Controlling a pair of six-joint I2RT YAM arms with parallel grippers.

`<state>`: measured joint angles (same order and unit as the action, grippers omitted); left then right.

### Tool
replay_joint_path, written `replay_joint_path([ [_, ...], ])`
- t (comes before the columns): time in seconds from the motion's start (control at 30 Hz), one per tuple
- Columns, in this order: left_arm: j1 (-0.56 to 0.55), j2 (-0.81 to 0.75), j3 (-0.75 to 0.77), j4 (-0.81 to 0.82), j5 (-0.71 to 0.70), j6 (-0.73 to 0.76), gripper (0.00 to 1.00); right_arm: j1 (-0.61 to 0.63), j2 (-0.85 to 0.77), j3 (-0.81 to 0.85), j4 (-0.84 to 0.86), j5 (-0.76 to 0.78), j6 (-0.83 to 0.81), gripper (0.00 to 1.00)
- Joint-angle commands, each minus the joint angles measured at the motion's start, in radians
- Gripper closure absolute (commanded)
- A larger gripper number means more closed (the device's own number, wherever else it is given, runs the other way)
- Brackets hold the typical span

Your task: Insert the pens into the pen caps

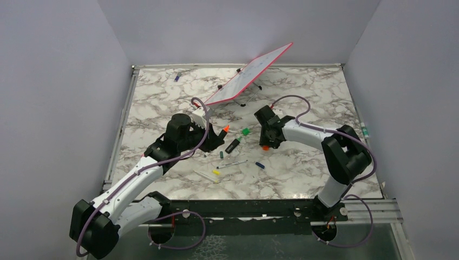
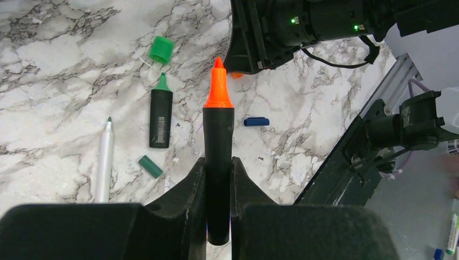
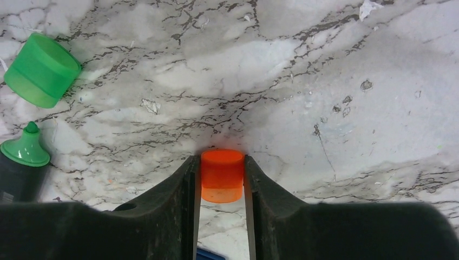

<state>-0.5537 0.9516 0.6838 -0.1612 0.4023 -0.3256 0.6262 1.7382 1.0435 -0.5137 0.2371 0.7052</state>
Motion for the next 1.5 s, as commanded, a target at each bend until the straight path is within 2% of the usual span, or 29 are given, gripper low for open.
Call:
replay_joint_path([
  [0.0, -0.001, 0.017, -0.018, 0.053, 0.048, -0.063, 1.00, 0.002, -0.038, -0.076, 0.020, 0.004, 0.091, 0.66],
  [0.3, -0.015, 0.037, -0.088, 0.221, 0.128, -0.215, 1.00, 0.002, -0.232, -0.131, 0.060, 0.048, 0.172, 0.67],
  [0.73, -0.173, 0.206, -0.093, 0.418, 0.117, -0.310, 1.00, 0.002, -0.518, -0.163, 0.092, -0.067, 0.282, 0.66],
  [1.07, -0.246, 0.334, -0.027, 0.438, 0.102, -0.310, 1.00, 0.002, -0.571, -0.171, 0.110, -0.194, 0.341, 0.66],
  [1.47, -0.294, 0.397, 0.015, 0.440, 0.030, -0.313, 1.00, 0.001, -0.571, -0.188, 0.147, -0.284, 0.356, 0.66],
])
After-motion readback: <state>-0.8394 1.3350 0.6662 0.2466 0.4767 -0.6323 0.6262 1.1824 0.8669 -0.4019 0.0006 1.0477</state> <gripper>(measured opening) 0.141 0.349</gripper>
